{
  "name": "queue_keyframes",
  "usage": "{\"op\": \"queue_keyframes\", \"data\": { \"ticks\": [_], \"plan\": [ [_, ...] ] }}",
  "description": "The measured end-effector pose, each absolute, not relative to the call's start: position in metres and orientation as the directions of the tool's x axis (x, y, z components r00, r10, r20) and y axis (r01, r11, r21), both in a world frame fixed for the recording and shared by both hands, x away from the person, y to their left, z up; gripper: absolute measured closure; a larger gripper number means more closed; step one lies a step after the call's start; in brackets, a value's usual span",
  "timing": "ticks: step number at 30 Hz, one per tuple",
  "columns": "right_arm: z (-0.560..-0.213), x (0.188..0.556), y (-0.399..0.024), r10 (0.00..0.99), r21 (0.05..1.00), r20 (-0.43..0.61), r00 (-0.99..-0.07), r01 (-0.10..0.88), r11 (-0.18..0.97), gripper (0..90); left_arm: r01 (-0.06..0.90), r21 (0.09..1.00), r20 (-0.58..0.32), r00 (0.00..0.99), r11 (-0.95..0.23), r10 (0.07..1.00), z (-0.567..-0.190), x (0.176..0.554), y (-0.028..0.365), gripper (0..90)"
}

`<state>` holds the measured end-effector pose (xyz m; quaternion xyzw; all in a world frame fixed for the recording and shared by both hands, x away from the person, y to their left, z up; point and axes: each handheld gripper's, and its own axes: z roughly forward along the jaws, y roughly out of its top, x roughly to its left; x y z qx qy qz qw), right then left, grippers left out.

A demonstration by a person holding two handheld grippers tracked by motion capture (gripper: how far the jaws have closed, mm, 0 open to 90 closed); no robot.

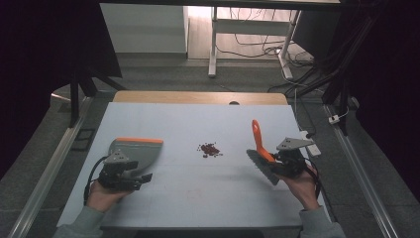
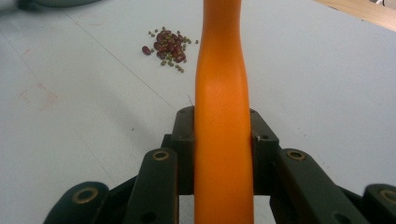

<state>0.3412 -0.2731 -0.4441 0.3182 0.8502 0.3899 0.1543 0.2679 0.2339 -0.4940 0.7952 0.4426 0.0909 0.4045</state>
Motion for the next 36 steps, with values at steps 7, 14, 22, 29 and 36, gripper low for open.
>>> {"op": "queue_keyframes", "data": {
  "ticks": [7, 14, 22, 29, 36],
  "plan": [
    [-0.443, 0.341, -0.273, 0.677, 0.765, -0.012, -0.736, 0.429, 0.481, 70.3, 0.618, 0.724, -0.183, 0.6, -0.306, 0.779, -0.492, 0.265, 0.23, 22.8],
    [-0.445, 0.338, -0.273, 0.69, 0.761, -0.002, -0.724, 0.446, 0.471, 70.3, 0.609, 0.735, -0.185, 0.604, -0.299, 0.775, -0.488, 0.264, 0.229, 22.9],
    [-0.446, 0.339, -0.269, 0.686, 0.753, -0.015, -0.727, 0.444, 0.486, 70.3, 0.604, 0.725, -0.167, 0.622, -0.332, 0.765, -0.489, 0.265, 0.222, 22.9],
    [-0.446, 0.337, -0.274, 0.698, 0.759, -0.009, -0.716, 0.45, 0.471, 70.3, 0.605, 0.721, -0.165, 0.624, -0.339, 0.764, -0.489, 0.267, 0.219, 22.9],
    [-0.445, 0.338, -0.275, 0.706, 0.762, -0.007, -0.708, 0.453, 0.463, 70.3, 0.605, 0.723, -0.167, 0.622, -0.334, 0.765, -0.487, 0.266, 0.219, 22.9]
  ]
}}
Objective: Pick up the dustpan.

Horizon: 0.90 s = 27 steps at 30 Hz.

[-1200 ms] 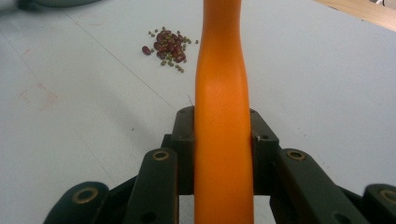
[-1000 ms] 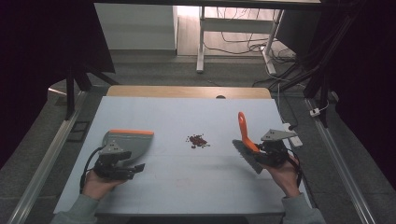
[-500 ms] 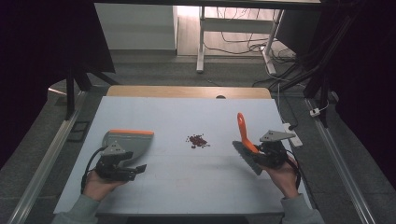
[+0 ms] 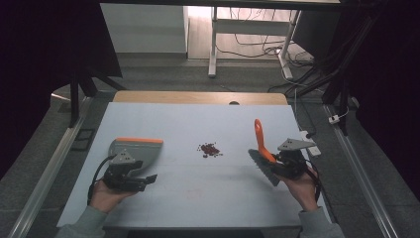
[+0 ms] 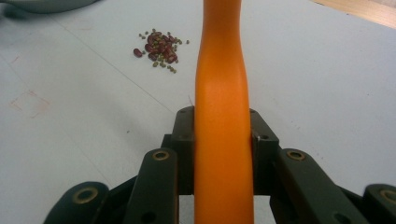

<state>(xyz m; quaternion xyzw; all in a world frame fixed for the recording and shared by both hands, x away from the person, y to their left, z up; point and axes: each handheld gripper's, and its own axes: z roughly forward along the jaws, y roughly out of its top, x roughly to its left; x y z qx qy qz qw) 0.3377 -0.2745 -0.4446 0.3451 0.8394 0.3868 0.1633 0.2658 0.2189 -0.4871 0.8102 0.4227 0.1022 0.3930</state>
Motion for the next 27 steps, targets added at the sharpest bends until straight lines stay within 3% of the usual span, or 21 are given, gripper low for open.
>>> {"op": "queue_keyframes", "data": {
  "ticks": [15, 27],
  "plan": [
    [-0.445, 0.339, -0.279, 0.705, 0.766, -0.006, -0.709, 0.45, 0.459, 70.3, 0.637, 0.71, -0.169, 0.57, -0.302, 0.804, -0.464, 0.272, 0.205, 22.6],
    [-0.446, 0.339, -0.279, 0.708, 0.763, -0.008, -0.706, 0.453, 0.461, 70.3, 0.706, 0.663, -0.145, 0.445, -0.247, 0.883, -0.455, 0.28, 0.222, 22.8]
  ]
}}
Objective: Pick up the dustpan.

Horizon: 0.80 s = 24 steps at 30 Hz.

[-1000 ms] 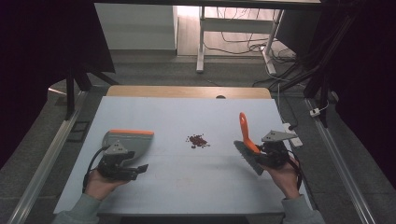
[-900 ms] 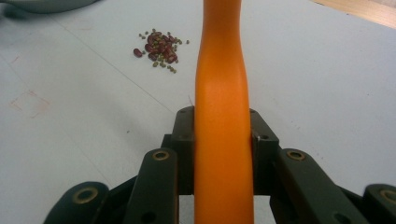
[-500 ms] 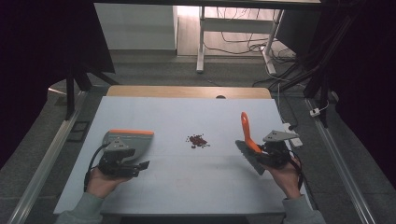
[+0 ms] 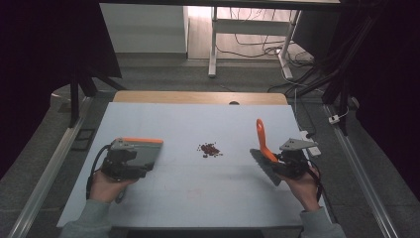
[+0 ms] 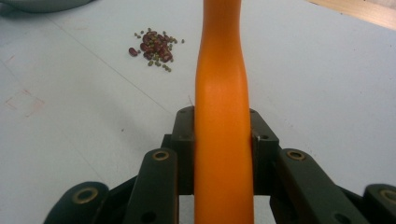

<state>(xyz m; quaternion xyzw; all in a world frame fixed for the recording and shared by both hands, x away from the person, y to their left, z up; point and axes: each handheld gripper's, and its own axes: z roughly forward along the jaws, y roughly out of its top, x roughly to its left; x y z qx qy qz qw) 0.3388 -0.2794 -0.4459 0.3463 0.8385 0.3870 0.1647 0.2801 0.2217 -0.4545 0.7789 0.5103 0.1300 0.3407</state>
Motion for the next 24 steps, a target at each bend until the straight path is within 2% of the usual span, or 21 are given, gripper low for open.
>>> {"op": "queue_keyframes", "data": {
  "ticks": [5, 10, 18, 24],
  "plan": [
    [-0.45, 0.339, -0.28, 0.711, 0.754, -0.011, -0.704, 0.461, 0.468, 70.3, 0.73, 0.651, -0.135, 0.381, -0.208, 0.915, -0.448, 0.279, 0.239, 22.8],
    [-0.449, 0.337, -0.281, 0.715, 0.755, -0.009, -0.699, 0.464, 0.463, 70.3, 0.762, 0.624, -0.167, 0.346, -0.173, 0.923, -0.45, 0.278, 0.248, 22.1],
    [-0.45, 0.336, -0.28, 0.714, 0.753, -0.014, -0.7, 0.462, 0.468, 70.2, 0.836, 0.534, -0.239, 0.292, -0.125, 0.926, -0.465, 0.278, 0.261, 18.8],
    [-0.452, 0.336, -0.279, 0.711, 0.748, -0.013, -0.704, 0.465, 0.474, 70.3, 0.869, 0.479, -0.255, 0.271, -0.122, 0.928, -0.475, 0.277, 0.266, 17.6]
  ]
}}
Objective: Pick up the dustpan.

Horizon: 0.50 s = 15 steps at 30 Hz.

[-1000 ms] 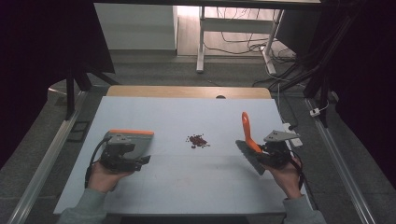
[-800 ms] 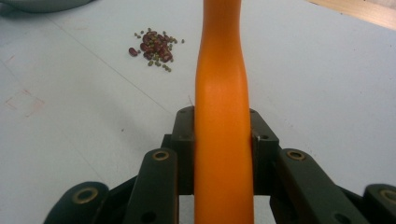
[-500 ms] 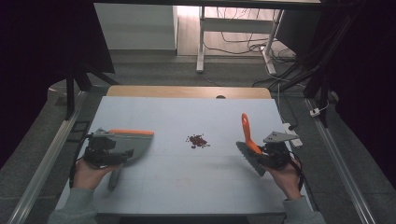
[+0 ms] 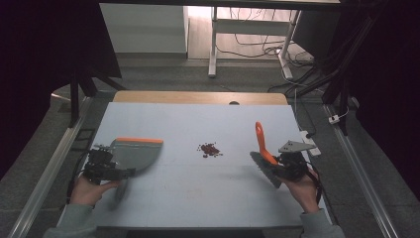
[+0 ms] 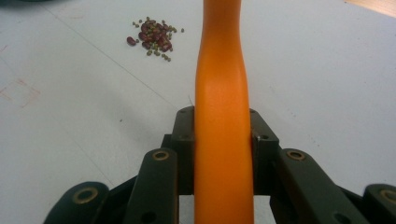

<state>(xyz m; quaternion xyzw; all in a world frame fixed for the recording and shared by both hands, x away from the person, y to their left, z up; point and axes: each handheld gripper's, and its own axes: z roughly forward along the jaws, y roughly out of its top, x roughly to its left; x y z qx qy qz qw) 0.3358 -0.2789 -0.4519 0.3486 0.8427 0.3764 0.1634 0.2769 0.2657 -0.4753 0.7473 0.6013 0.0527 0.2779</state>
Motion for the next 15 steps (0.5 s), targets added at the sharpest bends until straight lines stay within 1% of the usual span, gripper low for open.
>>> {"op": "queue_keyframes", "data": {
  "ticks": [6, 7, 15],
  "plan": [
    [-0.453, 0.336, -0.277, 0.707, 0.744, -0.016, -0.707, 0.464, 0.481, 70.3, 0.893, 0.437, -0.258, 0.238, -0.106, 0.936, -0.489, 0.279, 0.27, 17.5],
    [-0.453, 0.336, -0.276, 0.706, 0.743, -0.017, -0.708, 0.464, 0.483, 70.3, 0.902, 0.419, -0.26, 0.23, -0.105, 0.938, -0.494, 0.28, 0.271, 17.6],
    [-0.455, 0.336, -0.276, 0.708, 0.738, -0.021, -0.706, 0.466, 0.487, 70.3, 0.911, 0.404, -0.287, 0.214, -0.085, 0.934, -0.504, 0.282, 0.275, 18.8]
  ]
}}
